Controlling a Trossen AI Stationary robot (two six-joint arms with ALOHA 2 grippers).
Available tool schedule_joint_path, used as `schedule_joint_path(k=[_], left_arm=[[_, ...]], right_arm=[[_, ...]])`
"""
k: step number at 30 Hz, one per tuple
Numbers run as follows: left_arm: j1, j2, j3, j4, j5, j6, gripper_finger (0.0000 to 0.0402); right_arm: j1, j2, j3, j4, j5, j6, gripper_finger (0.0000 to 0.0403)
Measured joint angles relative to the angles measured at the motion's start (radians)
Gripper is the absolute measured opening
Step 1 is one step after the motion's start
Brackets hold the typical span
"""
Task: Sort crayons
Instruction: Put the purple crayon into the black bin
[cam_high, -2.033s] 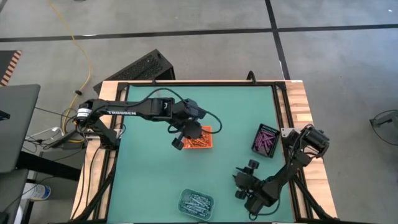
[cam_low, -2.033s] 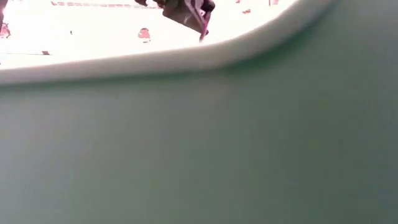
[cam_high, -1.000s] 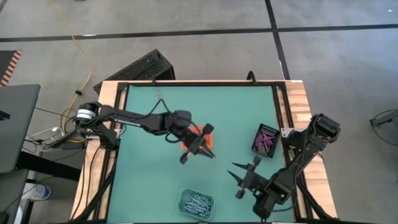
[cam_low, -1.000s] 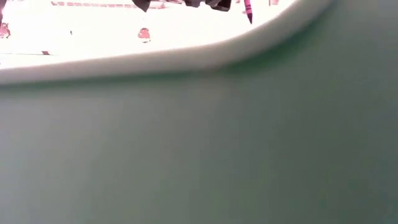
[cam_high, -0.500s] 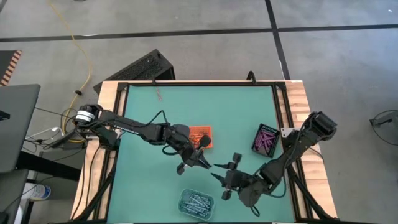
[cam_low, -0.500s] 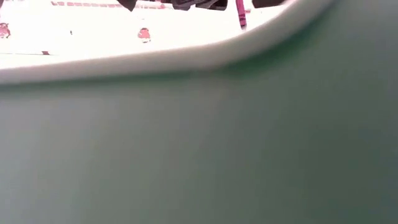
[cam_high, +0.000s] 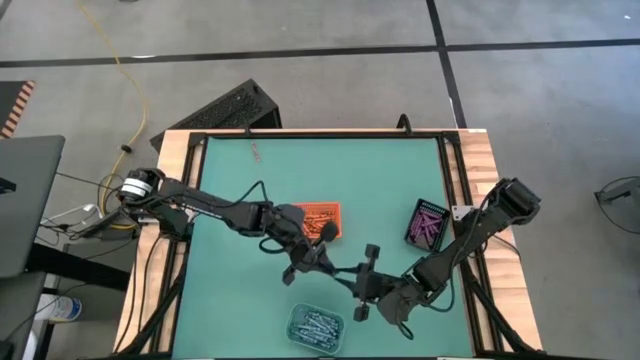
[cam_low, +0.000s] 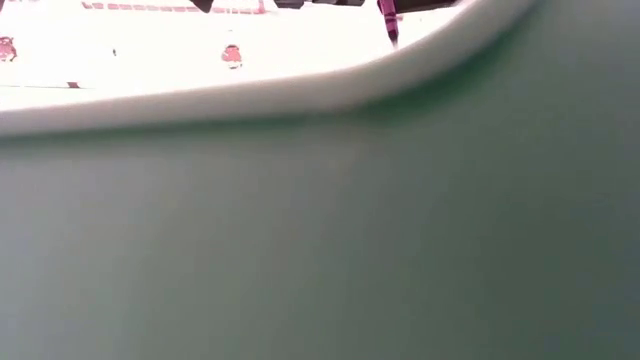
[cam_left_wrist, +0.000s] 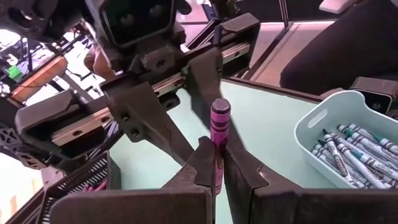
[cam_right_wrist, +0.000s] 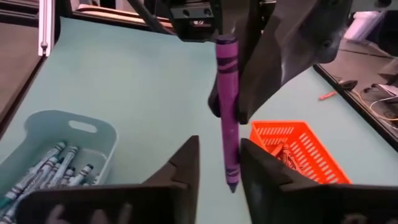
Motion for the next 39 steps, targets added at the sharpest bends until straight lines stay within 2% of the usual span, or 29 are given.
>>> schedule_joint_path(k=[8,16,21,25,30,35,39], left_arm=[[-0.001,0.000,0.000,-0.002,0.007,0.003,0.0000],[0.000,0.000,0.000,-0.008,0.005,0.010,0.0002],[0.000,0.000,0.000,-0.023,-0.015,0.026,0.0024],[0.001,0.000,0.000,-0.050,-0.073,0.036,0.0052],[0.004,0.000,0.001,-0.132,-0.162,0.057,0.0098],[0.024,0.000,0.001,-0.238,-0.164,0.016,0.0137],[0.032,0.000,0.001,-0.319,-0.156,-0.006,0.0151]], right_arm=[[0.004,0.000,0.000,0.006,0.000,-0.086,0.0010],[-0.006,0.000,0.000,0.006,-0.024,-0.127,0.0003],[-0.025,0.000,0.000,-0.027,-0.038,-0.127,0.0002],[-0.037,0.000,0.000,-0.089,-0.057,-0.115,0.0001],[-0.051,-0.018,0.000,-0.282,-0.117,-0.061,0.0001],[-0.058,-0.055,0.000,-0.576,-0.194,-0.032,0.0001],[-0.059,-0.105,0.000,-0.831,-0.246,-0.029,0.0000]])
